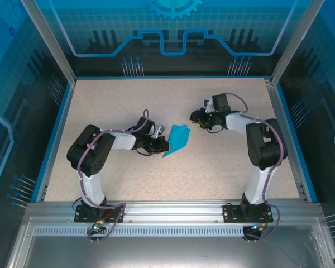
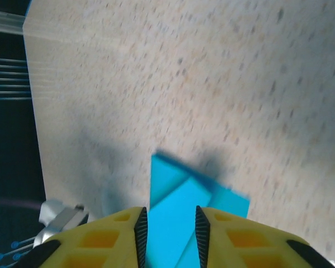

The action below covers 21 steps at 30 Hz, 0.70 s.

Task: Fold a paper plane with a square sheet of paper (pick it up from the middle)
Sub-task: Fourth fold the wing at the center of the table, then turn over the paper at the center of the table.

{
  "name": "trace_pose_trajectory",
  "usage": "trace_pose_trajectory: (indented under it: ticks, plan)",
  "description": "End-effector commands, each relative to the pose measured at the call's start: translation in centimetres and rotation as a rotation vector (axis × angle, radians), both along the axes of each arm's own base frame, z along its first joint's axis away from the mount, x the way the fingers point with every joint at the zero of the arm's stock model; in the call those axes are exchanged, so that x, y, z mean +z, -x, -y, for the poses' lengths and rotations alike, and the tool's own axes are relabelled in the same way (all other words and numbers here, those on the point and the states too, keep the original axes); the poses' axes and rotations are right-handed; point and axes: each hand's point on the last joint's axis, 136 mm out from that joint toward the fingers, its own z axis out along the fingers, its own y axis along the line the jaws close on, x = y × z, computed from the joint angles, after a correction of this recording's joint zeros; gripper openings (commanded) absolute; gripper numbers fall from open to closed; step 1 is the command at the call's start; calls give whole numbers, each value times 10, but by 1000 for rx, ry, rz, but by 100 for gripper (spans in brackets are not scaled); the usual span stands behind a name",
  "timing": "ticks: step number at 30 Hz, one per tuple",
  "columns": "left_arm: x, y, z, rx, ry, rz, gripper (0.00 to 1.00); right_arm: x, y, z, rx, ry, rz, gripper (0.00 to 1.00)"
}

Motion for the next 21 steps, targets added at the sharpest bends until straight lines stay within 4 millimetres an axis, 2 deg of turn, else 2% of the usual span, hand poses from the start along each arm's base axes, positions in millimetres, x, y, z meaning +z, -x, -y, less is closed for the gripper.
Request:
trace_pose_trajectory:
  ticks: [1,4,8,13,21]
  plan:
    - [-55,52,-34,13,-182,-214,0,-16,36,-13,39,34,-58,36]
    - [-51,48,-32,12,-180,-203,0,-27,58,-29,64,33,-86,38]
    - [-46,45,-31,11,-178,-194,0,-42,74,-39,65,47,-128,40]
    - [-44,43,-30,7,-178,-187,0,-47,83,-42,46,39,-138,42]
    - [-45,43,-30,5,-179,-191,0,-58,96,-29,-4,111,-169,42]
